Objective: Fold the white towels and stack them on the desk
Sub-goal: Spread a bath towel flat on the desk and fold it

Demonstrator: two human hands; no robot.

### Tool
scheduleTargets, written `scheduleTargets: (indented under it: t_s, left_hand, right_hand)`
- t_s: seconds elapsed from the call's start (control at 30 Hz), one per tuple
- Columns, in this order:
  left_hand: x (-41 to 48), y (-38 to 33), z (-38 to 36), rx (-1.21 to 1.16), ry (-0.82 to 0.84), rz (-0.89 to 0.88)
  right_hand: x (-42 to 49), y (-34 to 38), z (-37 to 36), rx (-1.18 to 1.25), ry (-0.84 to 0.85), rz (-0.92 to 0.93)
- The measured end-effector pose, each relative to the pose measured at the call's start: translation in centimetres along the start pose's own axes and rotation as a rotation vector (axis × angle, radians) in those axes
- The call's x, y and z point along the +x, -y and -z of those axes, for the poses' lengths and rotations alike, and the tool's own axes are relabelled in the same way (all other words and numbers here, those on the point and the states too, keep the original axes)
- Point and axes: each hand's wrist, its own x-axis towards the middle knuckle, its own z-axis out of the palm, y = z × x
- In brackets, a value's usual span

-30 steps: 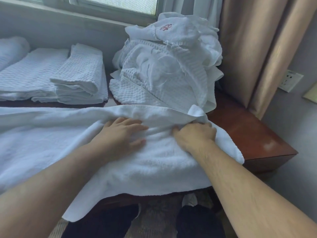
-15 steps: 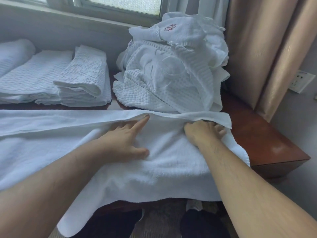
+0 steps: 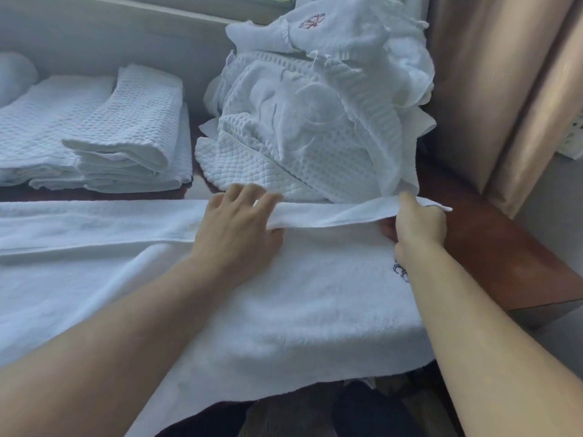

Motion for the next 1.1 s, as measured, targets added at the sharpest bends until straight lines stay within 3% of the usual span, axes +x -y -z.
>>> scheduleTargets:
  t_s: [0.17,0.27,0.33,0.5,0.63,0.77,0.87,0.93,1.0,1.07,1.1]
  left_hand:
    - [0.3,0.5,-0.9,-0.084,-0.003,-0.069]
    - [0.4,0.4,-0.9,-0.112,-0.034,-0.104]
    - [0.3,0.3,-0.8,-0.114,-0.046,-0.139]
    - [0.1,-0.3,-0.4,-0.076,0.046,-0.113]
    - [0.6,-2.3,-0.2,0.149,0.202,-0.068]
    - [0.7,-4.2,-0.3,0.232,0.246,0.095]
    - [0.8,-4.3,-0.8,0.246,0.257,0.109]
    - [0.7,-4.0,-0.9,0.240,0.230,0.111]
    - [0.6,-3.6,-1.3,0.191,0.179,0.109]
    - [0.2,-3.1,-1.4,0.086,0.064,0.099]
    - [0.0,-3.0,-1.4,0.046,-0.009,0.076]
  right_hand:
    - [0.4,-0.4,0.2,0.086,0.114,0.147]
    - [0.2,-0.1,-0.3,-0.026,-0.108,0.294]
    - [0.3,-0.1,-0.6,-0.111,-0.163,0.300]
    - [1.6,1.0,0.7,-0.338,0.165,0.239]
    - [0.8,0.5,1.1,-0.403,0.202,0.307]
    - [-0.2,0.3,2.0,-0.436,0.317,0.330]
    - [0.6,-0.1,3.5,-0.581,0.385,0.301]
    - [0.7,-1.1,4.1,-0.529,0.345,0.347]
    - [0.7,-1.7,4.6,-0.273,0.255,0.340]
    - [1.2,-1.9,4.8,-0.054,0.154,0.287]
    - [1.3,-1.8,4.9,-0.060,0.082,0.292]
